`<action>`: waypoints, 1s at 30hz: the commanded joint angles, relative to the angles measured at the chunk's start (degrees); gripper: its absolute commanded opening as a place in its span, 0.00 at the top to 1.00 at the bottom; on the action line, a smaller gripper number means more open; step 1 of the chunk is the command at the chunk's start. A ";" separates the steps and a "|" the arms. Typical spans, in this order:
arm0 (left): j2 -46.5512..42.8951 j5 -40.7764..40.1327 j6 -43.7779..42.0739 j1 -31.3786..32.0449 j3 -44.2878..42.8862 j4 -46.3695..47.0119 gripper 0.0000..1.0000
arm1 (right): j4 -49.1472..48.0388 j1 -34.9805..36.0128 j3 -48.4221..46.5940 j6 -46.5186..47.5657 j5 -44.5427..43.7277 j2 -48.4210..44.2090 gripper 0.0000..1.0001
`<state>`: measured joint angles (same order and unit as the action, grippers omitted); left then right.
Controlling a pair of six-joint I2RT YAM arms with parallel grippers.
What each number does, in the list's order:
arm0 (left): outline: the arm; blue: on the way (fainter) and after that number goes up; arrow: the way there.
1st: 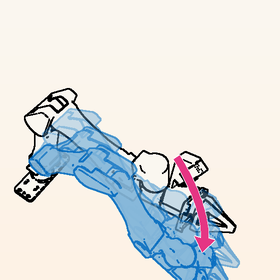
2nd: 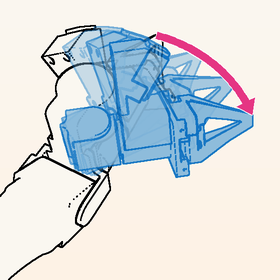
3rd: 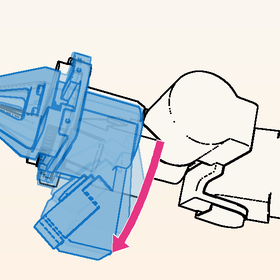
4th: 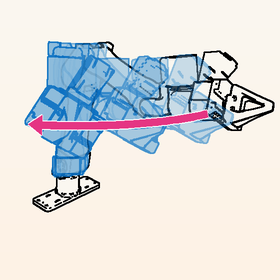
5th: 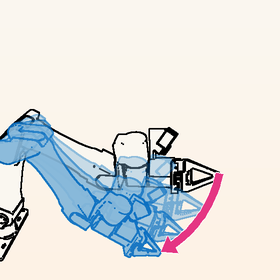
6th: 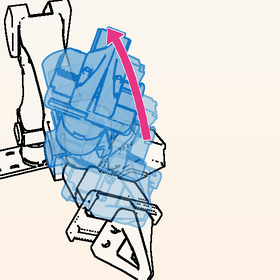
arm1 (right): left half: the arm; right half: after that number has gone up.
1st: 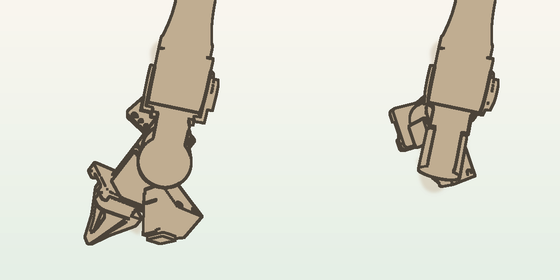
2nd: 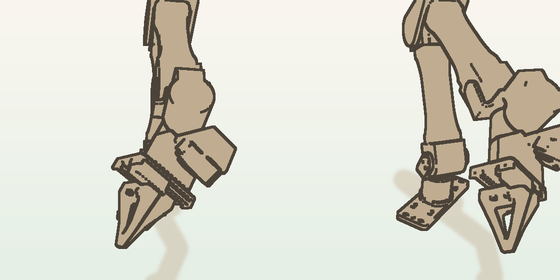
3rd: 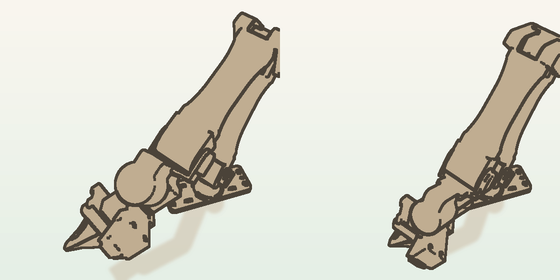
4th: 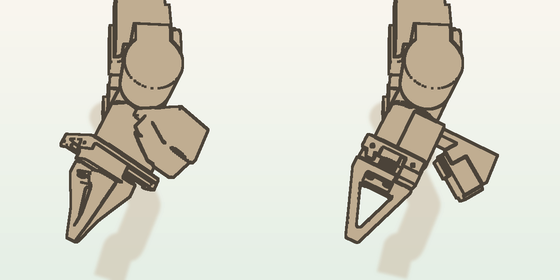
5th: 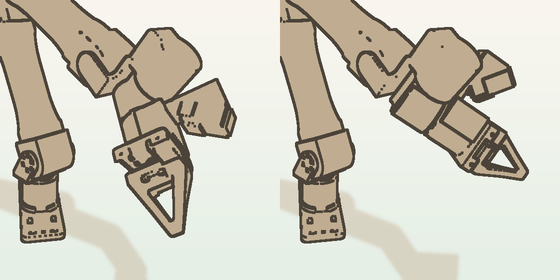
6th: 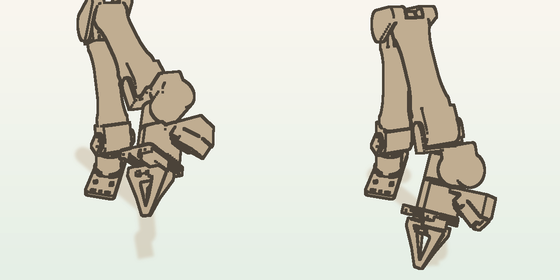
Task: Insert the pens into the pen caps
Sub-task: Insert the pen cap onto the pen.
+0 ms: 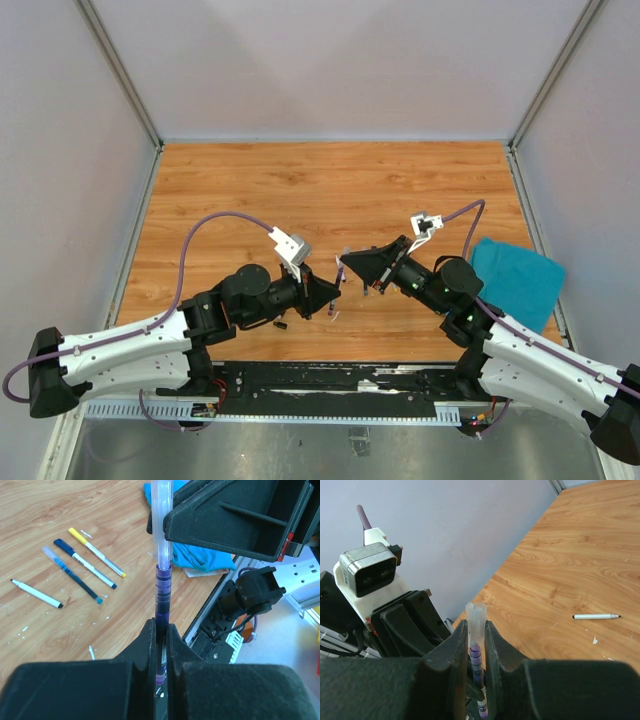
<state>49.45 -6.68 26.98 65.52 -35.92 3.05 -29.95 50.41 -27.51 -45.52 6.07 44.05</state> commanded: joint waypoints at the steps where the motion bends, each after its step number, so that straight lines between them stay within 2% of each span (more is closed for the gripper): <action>1: -1.12 -0.88 -0.96 0.69 0.37 1.00 0.99 | 1.33 -0.40 -2.21 1.35 1.55 -0.64 0.99; 17: -0.51 -1.10 -0.81 0.71 0.05 1.07 1.00 | 2.25 -0.39 -1.85 1.86 7.36 0.60 0.97; 30: -0.82 -1.60 -0.88 0.75 0.07 1.17 1.00 | 5.10 -0.40 -0.57 1.97 7.79 -1.26 0.86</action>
<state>49.32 -6.74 26.98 65.84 -35.73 1.21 -26.65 50.37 -27.59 -44.29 10.81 43.83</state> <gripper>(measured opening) 0.054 0.162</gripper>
